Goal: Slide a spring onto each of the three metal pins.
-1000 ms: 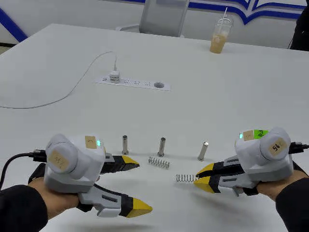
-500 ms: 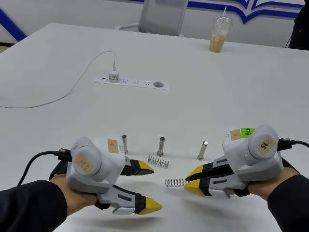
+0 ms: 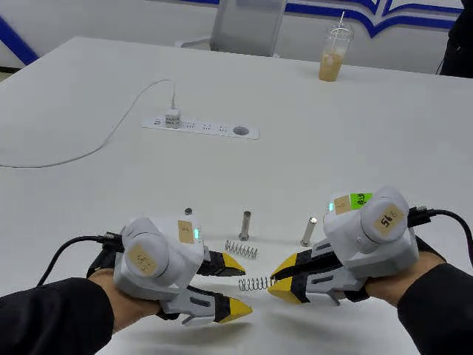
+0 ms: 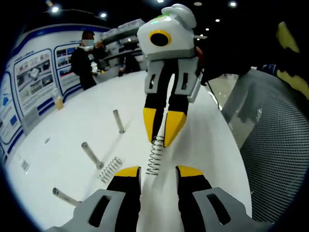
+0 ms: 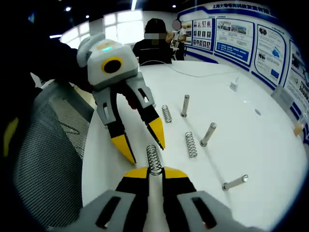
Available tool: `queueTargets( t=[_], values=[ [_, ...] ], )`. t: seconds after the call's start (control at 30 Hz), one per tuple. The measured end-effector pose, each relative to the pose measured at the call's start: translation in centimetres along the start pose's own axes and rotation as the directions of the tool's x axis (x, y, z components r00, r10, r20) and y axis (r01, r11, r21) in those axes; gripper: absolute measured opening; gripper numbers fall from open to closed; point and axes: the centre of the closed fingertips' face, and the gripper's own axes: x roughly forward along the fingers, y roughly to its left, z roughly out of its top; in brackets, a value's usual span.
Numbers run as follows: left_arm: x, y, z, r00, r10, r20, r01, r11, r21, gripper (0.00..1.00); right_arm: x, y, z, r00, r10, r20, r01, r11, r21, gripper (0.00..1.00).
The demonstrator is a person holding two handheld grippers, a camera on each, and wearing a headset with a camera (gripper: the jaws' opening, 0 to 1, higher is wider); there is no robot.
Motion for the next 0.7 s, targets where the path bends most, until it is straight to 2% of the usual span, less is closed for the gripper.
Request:
queueTargets(
  t=[0.47,0.7],
  values=[
    [0.05,0.14,-0.09,1.0000,0.010,0.000,-0.010,0.999,0.041,0.13,-0.19,0.67,0.55,0.9990,0.012,-0.043,-0.014,1.000,-0.026,0.11],
    [0.13,-0.22,0.06,1.0000,-0.002,0.004,0.001,0.998,0.060,0.12,-0.45,1.06,0.62,0.9976,0.027,-0.064,-0.029,0.999,-0.036,0.11]
  ],
)
